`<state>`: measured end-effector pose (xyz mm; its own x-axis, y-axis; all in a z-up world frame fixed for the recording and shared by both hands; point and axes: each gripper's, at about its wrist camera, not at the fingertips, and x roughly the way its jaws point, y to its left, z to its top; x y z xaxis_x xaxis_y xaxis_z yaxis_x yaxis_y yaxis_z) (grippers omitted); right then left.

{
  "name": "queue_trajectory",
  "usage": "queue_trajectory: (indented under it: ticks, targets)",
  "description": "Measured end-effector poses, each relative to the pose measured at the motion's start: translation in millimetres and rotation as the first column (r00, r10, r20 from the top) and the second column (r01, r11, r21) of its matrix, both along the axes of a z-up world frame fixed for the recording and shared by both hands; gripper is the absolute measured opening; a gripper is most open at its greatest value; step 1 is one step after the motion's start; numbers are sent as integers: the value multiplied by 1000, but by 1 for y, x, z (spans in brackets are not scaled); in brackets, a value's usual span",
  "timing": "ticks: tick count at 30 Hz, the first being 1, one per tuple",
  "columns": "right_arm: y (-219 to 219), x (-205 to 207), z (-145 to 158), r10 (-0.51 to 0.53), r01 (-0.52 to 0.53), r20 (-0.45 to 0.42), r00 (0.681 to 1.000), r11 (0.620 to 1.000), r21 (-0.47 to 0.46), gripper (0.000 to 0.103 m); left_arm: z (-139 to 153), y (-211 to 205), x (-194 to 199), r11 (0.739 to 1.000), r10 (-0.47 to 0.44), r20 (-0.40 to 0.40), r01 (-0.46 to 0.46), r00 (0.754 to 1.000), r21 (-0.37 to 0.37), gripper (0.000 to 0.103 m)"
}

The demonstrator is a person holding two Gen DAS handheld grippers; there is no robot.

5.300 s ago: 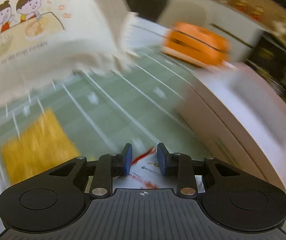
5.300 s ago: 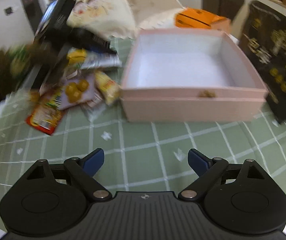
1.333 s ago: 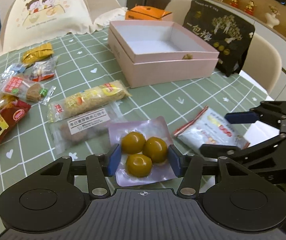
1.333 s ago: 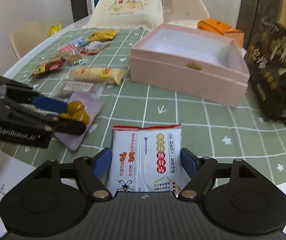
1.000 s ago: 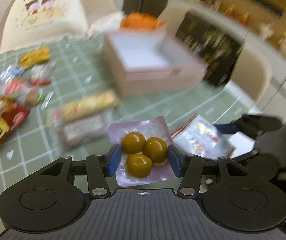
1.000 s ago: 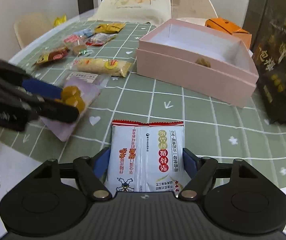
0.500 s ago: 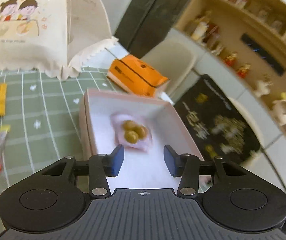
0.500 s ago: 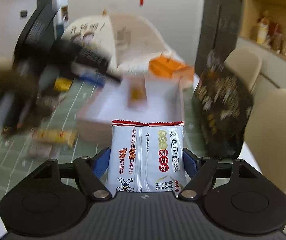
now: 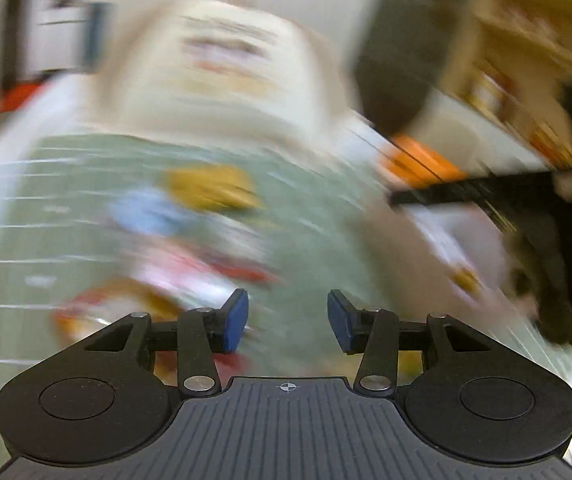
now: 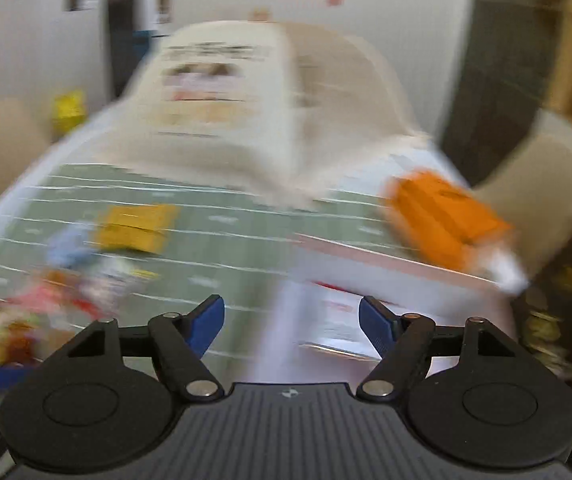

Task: Organize snacks
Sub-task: 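Lower the white biscuit packet into the pink box and open the right tool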

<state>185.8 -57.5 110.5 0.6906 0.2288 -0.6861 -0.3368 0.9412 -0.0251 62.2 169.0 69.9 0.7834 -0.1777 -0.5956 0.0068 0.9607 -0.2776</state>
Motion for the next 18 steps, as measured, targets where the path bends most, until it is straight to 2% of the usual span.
queue_trajectory:
  ticks: [3,5,8,10,12,13,16,18]
  targets:
    - [62,30,4,115,-107,-72,991,989,99,76,-11,59,18,983,180,-24,-181,983,-41,49]
    - [110,59,1,177,-162,-103,979,977,135,76,-20,84,25,967,242,-48,-245,969,-66,49]
    - [180,99,-16,215,-212,-47,976,975,62,75,-32,95,19,962,253,-52,-257,966,-96,49]
    - [212,124,-37,215,-215,-48,975,977,1,74,-38,92,12,967,230,-63,-235,971,-101,49]
    - [224,148,-59,192,-196,-115,975,980,-21,57,-45,88,8,970,212,-76,-220,974,-104,49]
    - [224,155,-68,182,-188,-161,970,982,-21,43,-49,85,6,971,203,-92,-213,975,-110,49]
    - [200,141,-71,208,-197,-216,954,978,71,39,-49,86,-7,975,176,-78,-185,981,-125,49]
    - [183,117,-70,248,-234,-241,938,969,85,39,-51,78,-10,977,131,-81,-142,988,-161,49]
